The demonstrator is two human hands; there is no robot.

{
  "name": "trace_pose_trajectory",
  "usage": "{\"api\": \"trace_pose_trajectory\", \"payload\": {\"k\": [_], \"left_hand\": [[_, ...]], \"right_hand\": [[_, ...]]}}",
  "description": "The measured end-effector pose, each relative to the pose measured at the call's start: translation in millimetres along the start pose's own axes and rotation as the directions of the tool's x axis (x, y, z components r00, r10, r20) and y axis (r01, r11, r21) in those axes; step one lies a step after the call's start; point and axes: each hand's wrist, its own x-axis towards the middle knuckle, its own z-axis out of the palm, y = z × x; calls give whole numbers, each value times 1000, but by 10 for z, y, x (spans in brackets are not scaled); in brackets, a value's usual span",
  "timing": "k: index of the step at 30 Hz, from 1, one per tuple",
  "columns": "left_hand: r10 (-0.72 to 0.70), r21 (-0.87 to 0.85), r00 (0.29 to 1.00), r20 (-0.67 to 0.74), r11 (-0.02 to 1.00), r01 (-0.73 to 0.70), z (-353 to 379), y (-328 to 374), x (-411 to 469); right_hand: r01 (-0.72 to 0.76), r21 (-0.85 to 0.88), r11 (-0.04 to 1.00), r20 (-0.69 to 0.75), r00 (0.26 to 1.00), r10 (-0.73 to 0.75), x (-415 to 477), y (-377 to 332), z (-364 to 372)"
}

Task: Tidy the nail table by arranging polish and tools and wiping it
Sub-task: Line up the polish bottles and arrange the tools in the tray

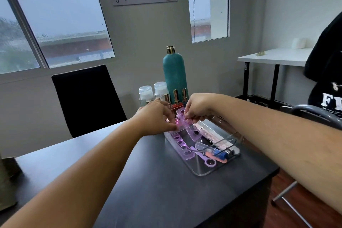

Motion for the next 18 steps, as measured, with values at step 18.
{"api": "trace_pose_trajectory", "payload": {"k": [18], "left_hand": [[-3, -290, 995, -99, 957, -26, 238, -159, -388]], "right_hand": [[-93, 20, 995, 90, 992, 91, -82, 30, 33]]}}
